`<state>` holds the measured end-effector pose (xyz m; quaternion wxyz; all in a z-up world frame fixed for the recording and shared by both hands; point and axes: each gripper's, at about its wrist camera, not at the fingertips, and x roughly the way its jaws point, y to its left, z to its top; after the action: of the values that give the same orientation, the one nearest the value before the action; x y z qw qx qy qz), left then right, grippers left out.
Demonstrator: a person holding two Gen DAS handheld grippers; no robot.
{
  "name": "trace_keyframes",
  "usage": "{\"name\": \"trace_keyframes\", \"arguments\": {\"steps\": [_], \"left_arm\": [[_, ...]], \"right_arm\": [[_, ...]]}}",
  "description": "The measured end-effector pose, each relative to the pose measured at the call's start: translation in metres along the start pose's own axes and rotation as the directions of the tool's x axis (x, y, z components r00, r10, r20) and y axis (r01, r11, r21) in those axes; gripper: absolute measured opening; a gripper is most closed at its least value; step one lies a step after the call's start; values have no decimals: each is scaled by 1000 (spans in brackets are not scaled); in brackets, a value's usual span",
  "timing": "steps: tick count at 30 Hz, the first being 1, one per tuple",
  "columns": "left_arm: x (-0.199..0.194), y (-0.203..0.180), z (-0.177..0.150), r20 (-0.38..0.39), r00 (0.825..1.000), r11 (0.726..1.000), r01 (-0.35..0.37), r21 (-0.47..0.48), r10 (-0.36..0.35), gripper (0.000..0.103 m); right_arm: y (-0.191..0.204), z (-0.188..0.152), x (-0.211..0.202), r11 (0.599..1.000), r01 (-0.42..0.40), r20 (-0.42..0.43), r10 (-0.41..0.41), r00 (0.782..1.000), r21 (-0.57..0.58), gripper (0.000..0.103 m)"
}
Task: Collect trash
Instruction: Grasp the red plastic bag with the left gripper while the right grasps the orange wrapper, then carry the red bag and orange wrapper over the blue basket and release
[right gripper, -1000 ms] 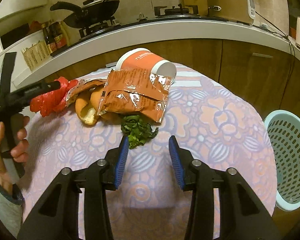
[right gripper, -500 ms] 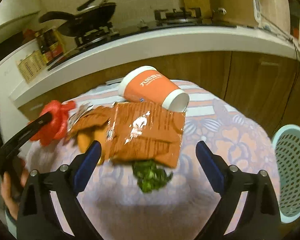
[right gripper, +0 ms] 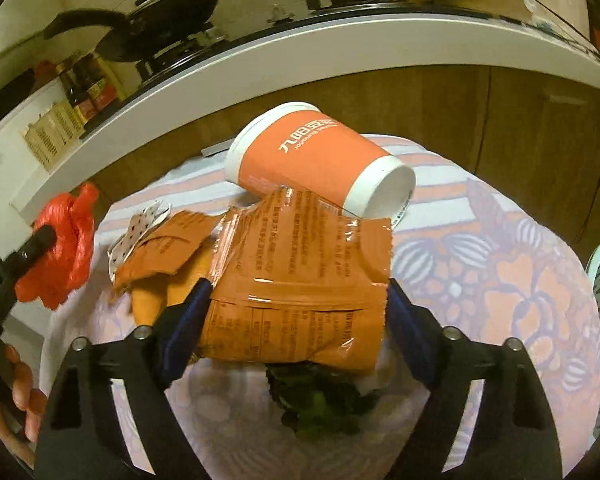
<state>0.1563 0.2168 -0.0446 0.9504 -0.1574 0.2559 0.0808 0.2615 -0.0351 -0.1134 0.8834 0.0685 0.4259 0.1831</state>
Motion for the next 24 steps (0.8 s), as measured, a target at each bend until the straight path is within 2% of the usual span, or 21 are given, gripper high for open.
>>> {"name": "trace_keyframes", "arguments": {"steps": [1,4,6,16,24], "left_arm": [[-2,-1,0,11,1000,1000,-12,6,11,33],[-7,-1,0,37,998,999,-43,17,42,34],[-12,-3,0,54,997,998,-55,25,54,33],[-40,-24,5,78,997,998,-6,62,1,34],[-78,-78,1,108,993,985,34,169,-53,34]], "right_arm": [[1,0,-2,1000,-10,4,10,1000,-10,55],[5,-3,-10,999,-5,15,6,1000,-33,45],[6,-6,-18,999,-7,33,8,999,-38,43],[1,-12,-88,997,-17,149,29,988,-81,40],[-9,-9,-137,994,43,215,-22,976,-96,40]]}}
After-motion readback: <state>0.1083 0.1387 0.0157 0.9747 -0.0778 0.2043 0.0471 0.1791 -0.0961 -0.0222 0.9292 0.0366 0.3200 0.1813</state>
